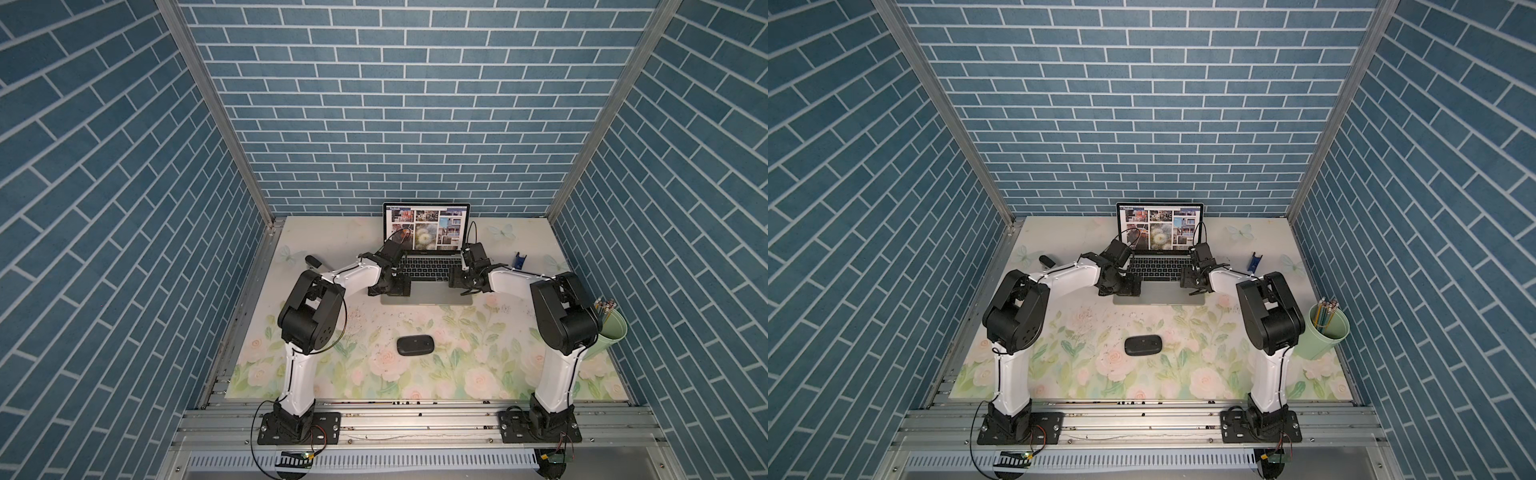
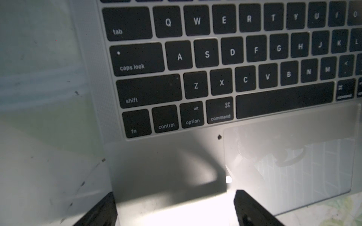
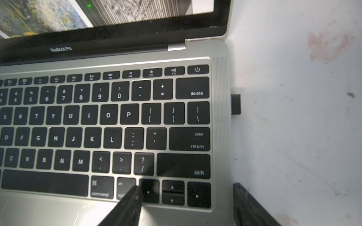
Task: Remove the wireless mouse receiver from the laptop
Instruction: Move the laptop to the center of the board.
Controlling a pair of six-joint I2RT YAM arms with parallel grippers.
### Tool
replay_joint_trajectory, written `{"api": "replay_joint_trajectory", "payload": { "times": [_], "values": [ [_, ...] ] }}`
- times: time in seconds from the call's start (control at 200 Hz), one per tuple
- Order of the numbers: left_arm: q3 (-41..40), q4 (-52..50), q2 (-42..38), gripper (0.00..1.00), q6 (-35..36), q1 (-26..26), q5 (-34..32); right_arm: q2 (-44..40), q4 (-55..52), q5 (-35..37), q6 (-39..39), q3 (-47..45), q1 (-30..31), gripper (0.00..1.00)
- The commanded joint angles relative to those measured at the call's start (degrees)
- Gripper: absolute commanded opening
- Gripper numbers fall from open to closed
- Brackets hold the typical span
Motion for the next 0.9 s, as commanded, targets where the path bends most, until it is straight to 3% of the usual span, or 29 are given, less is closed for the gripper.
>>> {"api": "replay_joint_trajectory", "payload": {
  "times": [0.0, 0.505, 0.895],
  "values": [
    [-0.47, 2.44, -0.12, 0.98, -0.57, -4.32, 9.87, 1.3, -5.97, -12.61, 4.48, -2.22, 5.45, 0.74],
    [0.31, 2.14, 0.85, 1.0, 0.03, -4.33, 6.1, 1.92, -7.25, -11.01, 3.88, -1.15, 5.44, 0.84],
    [2.77, 0.16, -0.18, 1.0, 2.81, -4.03, 2.16, 1.15, -9.19, -8.76, 2.47, -0.21, 5.49, 0.98]
  ]
}}
